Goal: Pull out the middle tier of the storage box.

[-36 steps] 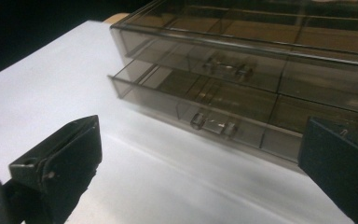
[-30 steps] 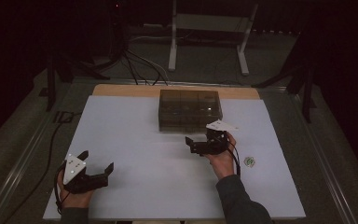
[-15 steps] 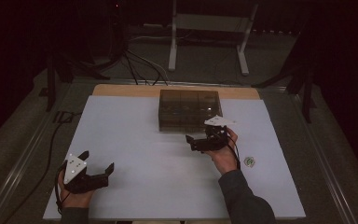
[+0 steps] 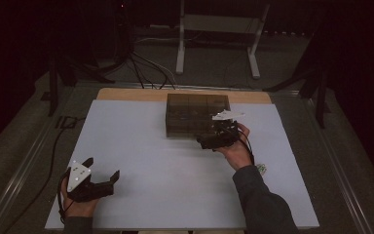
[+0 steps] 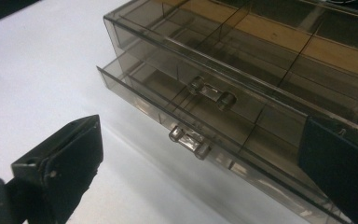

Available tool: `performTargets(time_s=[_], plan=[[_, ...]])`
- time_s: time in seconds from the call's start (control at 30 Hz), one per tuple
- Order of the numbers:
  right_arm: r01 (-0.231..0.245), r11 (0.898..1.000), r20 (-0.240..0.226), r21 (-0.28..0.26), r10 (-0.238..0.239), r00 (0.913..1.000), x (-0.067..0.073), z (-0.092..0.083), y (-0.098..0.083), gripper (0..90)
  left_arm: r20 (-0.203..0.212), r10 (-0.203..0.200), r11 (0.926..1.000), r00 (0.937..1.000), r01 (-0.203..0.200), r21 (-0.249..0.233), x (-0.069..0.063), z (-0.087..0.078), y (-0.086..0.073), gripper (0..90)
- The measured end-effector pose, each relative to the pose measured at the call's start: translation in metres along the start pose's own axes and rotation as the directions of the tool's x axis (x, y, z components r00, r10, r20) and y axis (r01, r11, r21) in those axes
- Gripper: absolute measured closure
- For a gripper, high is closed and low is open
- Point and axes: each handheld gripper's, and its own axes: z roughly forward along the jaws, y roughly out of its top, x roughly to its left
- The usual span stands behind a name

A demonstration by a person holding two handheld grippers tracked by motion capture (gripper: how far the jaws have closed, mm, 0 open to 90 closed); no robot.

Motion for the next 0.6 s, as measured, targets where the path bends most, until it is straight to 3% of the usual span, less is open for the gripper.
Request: performTargets(time_s=[0.27, 0.3, 0.37, 0.4, 0.53, 0.6], plan=[[0.009, 0.999, -0.034, 0.037, -0.008, 0.9994, -0.004, 0.008, 0.009, 6.8, 0.003, 0.001, 1.0000, 1.0000, -0.001, 0.003, 0.000, 0.000, 0.000, 0.6], [0.016, 0.999, -0.045, 0.046, -0.014, 0.9989, -0.004, 0.012, 0.010, 14.2, 0.004, 0.000, 1.0000, 1.0000, 0.000, 0.001, 0.000, 0.000, 0.000, 0.6], [0.016, 0.999, -0.055, 0.052, -0.014, 0.9984, -0.004, 0.014, 0.010, 15.5, 0.004, 0.000, 1.0000, 1.0000, 0.000, 0.001, 0.000, 0.000, 0.000, 0.6], [0.031, 0.996, -0.056, 0.082, -0.027, 0.9981, -0.003, 0.020, 0.008, 20.6, 0.003, -0.002, 1.0000, 1.0000, 0.002, -0.001, 0.001, 0.000, 0.000, 0.6], [0.048, 0.992, -0.077, 0.113, -0.039, 0.9963, -0.002, 0.029, 0.006, 32.9, 0.005, 0.000, 1.0000, 1.0000, 0.000, 0.002, 0.000, 0.000, 0.000, 0.6], [0.069, 0.990, -0.036, 0.122, -0.065, 0.9973, -0.001, 0.033, 0.006, 36.6, 0.006, 0.000, 1.0000, 1.0000, 0.000, 0.001, 0.000, 0.000, 0.000, 0.6]])
